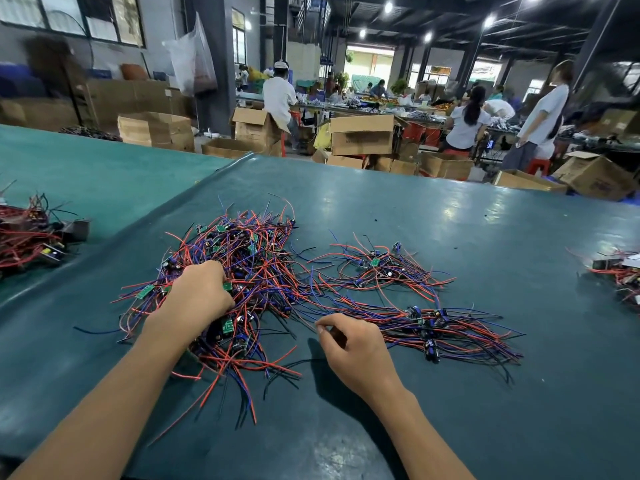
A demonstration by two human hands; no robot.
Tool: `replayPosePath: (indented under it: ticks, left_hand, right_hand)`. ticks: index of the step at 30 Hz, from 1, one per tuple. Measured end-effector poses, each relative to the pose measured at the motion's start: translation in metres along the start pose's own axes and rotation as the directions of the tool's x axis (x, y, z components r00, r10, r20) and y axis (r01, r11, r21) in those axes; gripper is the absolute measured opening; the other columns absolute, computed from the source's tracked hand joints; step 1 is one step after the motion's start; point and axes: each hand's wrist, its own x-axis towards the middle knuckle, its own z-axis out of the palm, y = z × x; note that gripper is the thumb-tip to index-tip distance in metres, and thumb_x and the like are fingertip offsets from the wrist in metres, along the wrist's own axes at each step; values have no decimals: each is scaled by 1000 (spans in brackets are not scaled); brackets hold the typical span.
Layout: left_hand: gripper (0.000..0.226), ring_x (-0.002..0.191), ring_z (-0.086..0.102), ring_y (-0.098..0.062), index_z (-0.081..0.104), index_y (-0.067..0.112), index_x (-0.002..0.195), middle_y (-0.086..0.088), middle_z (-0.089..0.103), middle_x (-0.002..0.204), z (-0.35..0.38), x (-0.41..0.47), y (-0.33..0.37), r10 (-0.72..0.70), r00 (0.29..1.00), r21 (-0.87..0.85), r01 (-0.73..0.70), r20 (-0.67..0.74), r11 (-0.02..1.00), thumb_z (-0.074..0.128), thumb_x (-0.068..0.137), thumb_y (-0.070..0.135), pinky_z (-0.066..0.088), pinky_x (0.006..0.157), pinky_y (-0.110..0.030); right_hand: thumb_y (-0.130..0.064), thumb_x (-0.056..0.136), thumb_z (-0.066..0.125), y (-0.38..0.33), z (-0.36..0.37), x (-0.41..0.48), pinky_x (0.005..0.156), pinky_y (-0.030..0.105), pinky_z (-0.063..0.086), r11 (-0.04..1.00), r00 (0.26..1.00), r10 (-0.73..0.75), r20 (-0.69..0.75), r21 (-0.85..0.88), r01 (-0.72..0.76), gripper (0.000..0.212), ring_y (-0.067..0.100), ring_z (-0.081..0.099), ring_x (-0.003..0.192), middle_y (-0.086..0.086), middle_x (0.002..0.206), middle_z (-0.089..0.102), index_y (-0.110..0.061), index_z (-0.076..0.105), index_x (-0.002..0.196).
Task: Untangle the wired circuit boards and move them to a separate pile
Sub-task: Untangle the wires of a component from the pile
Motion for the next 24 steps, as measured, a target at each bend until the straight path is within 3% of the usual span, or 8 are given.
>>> replayPosePath:
  ticks: [7, 10, 11, 14, 16, 20, 22, 24]
  left_hand:
    - [19, 93, 65, -33, 67, 17, 101, -9, 70, 100, -11, -3, 4, 124, 976, 71, -113, -176, 991, 72, 83, 16, 42, 69, -34]
    - [5, 76, 60, -32, 59, 7, 81, -10, 61, 76, -21, -6, 13, 149, 985, 207, -128, -87, 970, 60, 84, 3, 47, 68, -38]
    - [14, 74, 58, -31, 50, 7, 74, -9, 53, 71, -24, -7, 16, 133, 991, 266, -120, -29, 956, 55, 85, 0, 47, 69, -39]
    - [22, 87, 58, -35, 37, 10, 71, -9, 44, 72, -36, -12, 28, 117, 980, 381, -171, 161, 908, 47, 87, 0, 53, 79, -43]
    - [21, 85, 60, -32, 39, 9, 69, -6, 46, 70, -45, -15, 36, 124, 966, 411, -211, 229, 887, 46, 88, 1, 48, 74, -37]
    - [15, 60, 53, -18, 62, 4, 98, -4, 59, 80, -61, -19, 39, 157, 950, 292, -236, 268, 927, 48, 95, 9, 42, 53, -26]
    - [22, 64, 66, -19, 72, 9, 108, -5, 72, 89, -68, -21, 40, 202, 958, 133, -232, 204, 964, 58, 99, 24, 51, 59, -26]
    - [16, 62, 70, -13, 76, 20, 99, -2, 76, 79, -73, -22, 43, 272, 961, -87, -268, 49, 960, 64, 97, 31, 51, 66, -24]
  right_hand:
    - [-24, 94, 66, 0, 1, 0, 79, 37, 53, 999, 1000, 12, -13, 53, -11, 13, 19, 66, 79, -9, 86, 74, -18, 76, 101]
    - [-21, 94, 67, -1, 2, -1, 75, 37, 52, 998, 1000, 7, -25, 67, -5, 10, 17, 63, 72, -10, 78, 70, -17, 76, 97]
    - [-20, 93, 67, -2, 2, -1, 74, 36, 52, 997, 1000, 8, -31, 74, -5, 10, 16, 63, 71, -10, 77, 70, -17, 76, 96]
    - [-19, 93, 68, -2, 2, 0, 74, 34, 52, 997, 999, 16, -42, 82, -12, 9, 14, 62, 71, -10, 77, 70, -17, 76, 96]
    - [-20, 93, 67, -1, 2, 0, 76, 33, 52, 997, 1000, 19, -23, 77, -17, 10, 16, 62, 73, -12, 77, 68, -17, 76, 98]
    - [-21, 94, 67, 0, 1, 0, 79, 35, 53, 998, 1000, 16, -19, 68, -14, 12, 17, 64, 76, -9, 81, 71, -17, 76, 100]
    - [-21, 94, 66, 0, 1, 0, 78, 36, 52, 998, 1000, 11, -21, 69, -9, 11, 15, 63, 74, -12, 79, 69, -18, 76, 98]
    - [-19, 93, 66, 0, 1, 0, 76, 35, 52, 998, 999, -11, -35, 69, 13, 9, 12, 62, 72, -15, 76, 67, -19, 75, 95]
